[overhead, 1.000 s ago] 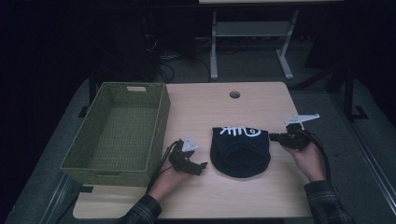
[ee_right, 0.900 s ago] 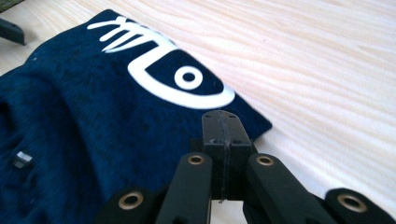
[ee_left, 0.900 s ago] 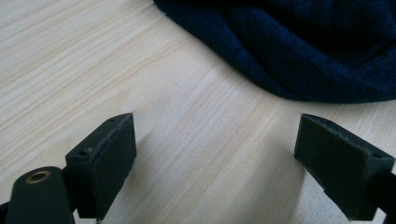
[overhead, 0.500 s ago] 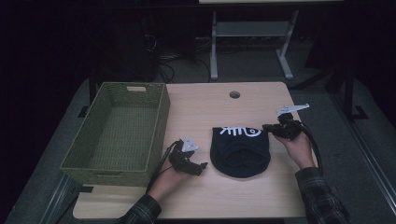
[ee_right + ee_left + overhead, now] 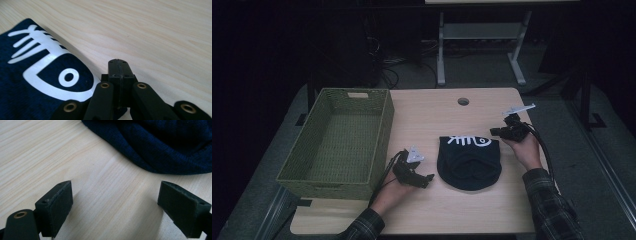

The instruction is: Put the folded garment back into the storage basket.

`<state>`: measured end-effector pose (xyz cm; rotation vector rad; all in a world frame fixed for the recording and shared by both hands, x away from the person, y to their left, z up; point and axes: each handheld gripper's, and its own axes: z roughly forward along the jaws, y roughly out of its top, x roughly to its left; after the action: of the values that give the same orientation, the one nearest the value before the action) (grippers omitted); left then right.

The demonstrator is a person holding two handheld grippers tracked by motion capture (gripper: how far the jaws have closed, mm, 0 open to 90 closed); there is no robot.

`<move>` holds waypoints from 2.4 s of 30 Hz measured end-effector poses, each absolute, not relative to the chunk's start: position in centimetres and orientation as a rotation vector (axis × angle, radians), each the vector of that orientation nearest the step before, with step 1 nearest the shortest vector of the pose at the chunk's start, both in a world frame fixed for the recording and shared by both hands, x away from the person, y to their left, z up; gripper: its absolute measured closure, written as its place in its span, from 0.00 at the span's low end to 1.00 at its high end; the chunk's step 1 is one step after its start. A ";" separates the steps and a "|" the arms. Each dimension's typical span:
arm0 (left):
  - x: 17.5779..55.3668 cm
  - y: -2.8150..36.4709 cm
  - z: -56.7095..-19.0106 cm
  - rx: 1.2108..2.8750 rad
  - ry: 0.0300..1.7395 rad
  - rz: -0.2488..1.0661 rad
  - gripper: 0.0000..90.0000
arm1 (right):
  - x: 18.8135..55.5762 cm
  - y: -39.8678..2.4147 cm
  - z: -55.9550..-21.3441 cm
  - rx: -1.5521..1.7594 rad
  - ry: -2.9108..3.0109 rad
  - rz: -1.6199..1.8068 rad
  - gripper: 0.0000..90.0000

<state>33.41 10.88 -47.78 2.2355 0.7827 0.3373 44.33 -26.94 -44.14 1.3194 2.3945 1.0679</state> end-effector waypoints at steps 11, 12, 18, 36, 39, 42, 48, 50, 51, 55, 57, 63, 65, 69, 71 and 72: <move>33.4 10.9 -47.8 2.233 0.781 0.336 0.13 | 44.6 -27.2 -45.4 1.327 2.431 1.043 1.00; 33.4 10.9 -47.8 2.232 0.781 0.337 0.13 | 44.5 -27.3 -45.5 1.320 2.435 1.037 1.00; 33.4 10.9 -47.8 2.232 0.776 0.334 0.13 | 44.3 -27.7 -45.7 1.330 2.444 1.045 1.00; 33.0 10.9 -47.2 2.276 0.802 0.358 0.13 | 42.5 -28.5 -45.5 1.290 2.488 1.047 1.00; 32.8 10.9 -47.0 2.272 0.798 0.358 0.13 | 41.9 -28.8 -45.5 1.271 2.498 1.058 1.00; 32.6 10.9 -46.9 2.279 0.793 0.352 0.13 | 41.3 -28.8 -45.4 1.270 2.498 1.064 1.00; 32.0 11.3 -46.5 2.281 0.787 0.346 0.13 | 40.4 -28.8 -45.2 1.245 2.515 1.069 1.00; 31.7 11.3 -46.4 2.282 0.784 0.343 0.13 | 40.0 -28.7 -45.1 1.236 2.512 1.076 1.00; 31.6 11.3 -46.3 2.282 0.785 0.342 0.13 | 39.8 -28.8 -45.1 1.223 2.517 1.073 1.00; 31.5 11.2 -46.4 2.295 0.780 0.337 0.13 | 38.9 -28.6 -45.1 1.219 2.522 1.086 1.00; 31.5 11.2 -46.4 2.301 0.778 0.336 0.13 | 38.6 -28.4 -45.1 1.205 2.535 1.078 1.00; 31.5 11.2 -46.4 2.300 0.781 0.334 0.13 | 37.7 -27.7 -45.1 1.146 2.525 1.049 1.00; 31.5 11.1 -46.4 2.305 0.778 0.333 0.13 | 38.0 -28.0 -44.9 1.164 2.495 1.054 1.00; 31.3 11.1 -46.4 2.305 0.777 0.329 0.13 | 39.1 -28.5 -45.2 1.208 2.477 1.034 1.00; 31.3 11.1 -46.4 2.307 0.776 0.328 0.13 | 39.6 -28.4 -45.5 1.220 2.483 1.006 1.00; 31.2 11.1 -46.3 2.306 0.776 0.327 0.13 | 39.7 -28.4 -45.7 1.220 2.488 1.007 1.00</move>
<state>31.23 11.14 -46.34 2.3065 0.7757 0.3267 39.69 -28.37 -45.68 1.2199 2.4879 1.0067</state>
